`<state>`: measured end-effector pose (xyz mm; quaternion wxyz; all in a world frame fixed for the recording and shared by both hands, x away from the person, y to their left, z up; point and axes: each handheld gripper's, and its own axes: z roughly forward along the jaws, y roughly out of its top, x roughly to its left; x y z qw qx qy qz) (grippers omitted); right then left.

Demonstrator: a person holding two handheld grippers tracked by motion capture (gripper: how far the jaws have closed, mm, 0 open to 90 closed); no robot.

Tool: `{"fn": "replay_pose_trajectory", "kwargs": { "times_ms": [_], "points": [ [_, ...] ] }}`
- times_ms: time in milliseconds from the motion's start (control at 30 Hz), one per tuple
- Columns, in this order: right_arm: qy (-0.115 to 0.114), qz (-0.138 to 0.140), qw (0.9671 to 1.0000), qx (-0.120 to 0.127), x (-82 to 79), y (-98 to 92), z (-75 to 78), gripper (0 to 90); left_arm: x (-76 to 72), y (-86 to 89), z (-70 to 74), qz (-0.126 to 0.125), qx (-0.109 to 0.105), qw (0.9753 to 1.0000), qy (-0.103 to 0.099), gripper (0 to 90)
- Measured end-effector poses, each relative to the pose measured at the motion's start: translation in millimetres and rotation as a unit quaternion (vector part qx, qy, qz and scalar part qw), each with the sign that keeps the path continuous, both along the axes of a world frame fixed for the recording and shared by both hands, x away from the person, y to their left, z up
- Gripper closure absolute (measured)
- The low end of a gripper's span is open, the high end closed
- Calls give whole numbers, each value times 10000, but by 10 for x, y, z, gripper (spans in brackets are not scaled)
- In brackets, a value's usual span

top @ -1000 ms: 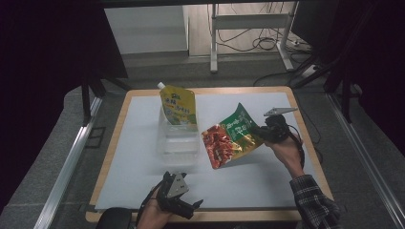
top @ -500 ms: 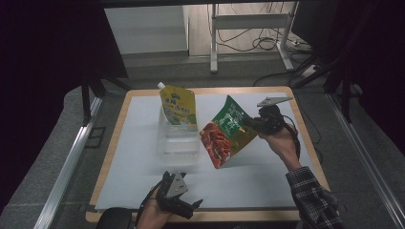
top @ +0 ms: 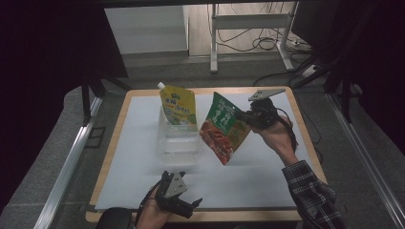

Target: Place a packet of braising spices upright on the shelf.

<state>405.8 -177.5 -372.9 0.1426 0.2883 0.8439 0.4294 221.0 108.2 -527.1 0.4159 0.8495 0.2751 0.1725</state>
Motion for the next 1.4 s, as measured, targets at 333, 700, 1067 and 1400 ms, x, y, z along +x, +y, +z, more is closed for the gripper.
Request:
{"fn": "replay_pose_trajectory", "kwargs": {
  "times_ms": [333,700,1067,1400],
  "points": [
    [-120,120,9997,-158,-41,86,165,893,5,15,7,35,-12,10000,-11,0],
    [-254,111,9996,-76,-65,39,318,893,9,14,5,24,-11,10000,-8,0],
    [-267,341,9990,94,-129,88,470,892,7,4,-1,-10,-9,10000,3,0],
    [-279,450,9983,257,-156,134,623,892,4,0,2,-20,-61,10000,4,0]
  ]
}}
